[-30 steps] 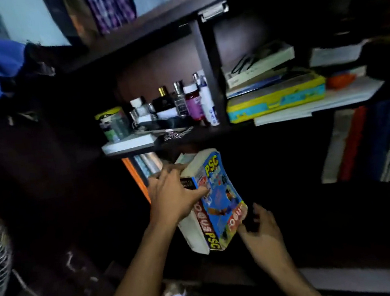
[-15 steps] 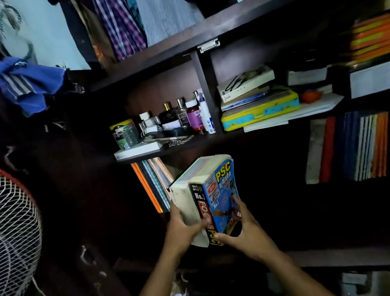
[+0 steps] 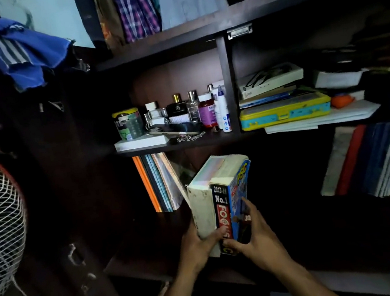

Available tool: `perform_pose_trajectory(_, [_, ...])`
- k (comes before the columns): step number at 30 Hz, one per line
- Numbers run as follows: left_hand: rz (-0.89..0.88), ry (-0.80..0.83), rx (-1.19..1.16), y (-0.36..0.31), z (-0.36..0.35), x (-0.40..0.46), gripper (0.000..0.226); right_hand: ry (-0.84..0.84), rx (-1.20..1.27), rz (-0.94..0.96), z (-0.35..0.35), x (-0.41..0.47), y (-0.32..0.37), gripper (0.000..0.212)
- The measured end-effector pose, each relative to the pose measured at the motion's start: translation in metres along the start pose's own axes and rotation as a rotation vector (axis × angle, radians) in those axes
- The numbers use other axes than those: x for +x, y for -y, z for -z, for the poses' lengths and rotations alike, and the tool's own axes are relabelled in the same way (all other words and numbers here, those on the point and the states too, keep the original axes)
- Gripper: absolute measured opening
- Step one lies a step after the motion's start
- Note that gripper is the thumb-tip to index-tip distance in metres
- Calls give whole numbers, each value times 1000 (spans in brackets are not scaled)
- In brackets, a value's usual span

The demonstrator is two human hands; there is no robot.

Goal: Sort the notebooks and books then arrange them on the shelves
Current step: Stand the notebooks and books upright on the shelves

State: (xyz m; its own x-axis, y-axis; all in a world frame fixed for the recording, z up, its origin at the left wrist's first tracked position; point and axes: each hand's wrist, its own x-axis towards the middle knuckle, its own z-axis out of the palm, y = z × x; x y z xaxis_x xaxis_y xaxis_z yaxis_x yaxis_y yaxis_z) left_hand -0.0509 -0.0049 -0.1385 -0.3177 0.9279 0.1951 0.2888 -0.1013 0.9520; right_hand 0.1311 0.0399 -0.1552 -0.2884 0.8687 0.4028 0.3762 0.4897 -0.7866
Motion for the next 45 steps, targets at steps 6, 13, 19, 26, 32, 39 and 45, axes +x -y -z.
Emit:
perform_pose_trajectory(6, [-4,63,22,6,-7,38,75,63,-24,-1,-3,43,-20,115])
perform_pose_trajectory(13, [-99,-51,0,18,-33,115,76,148,55,25,-13,132,-55,105])
perform_pose_trajectory(19, [-139,-173,101,30,-43,138,69,181,160,48,-29,170,-79,95])
perform_pose_trajectory(26, [-107,-239,332,13,-48,123,73,104,16,65,-33,167,-75,88])
perform_pose_trajectory(32, [-70,-382,468,9,-53,120,52,-25,-14,-36,-29,167,-73,68])
perform_pose_trajectory(39, [-64,-490,515,5,-44,54,44,0,52,-81,-25,164,-68,70])
perform_pose_trajectory(45, [92,-440,508,2,-35,-2,88,21,97,-48,-18,158,-63,66])
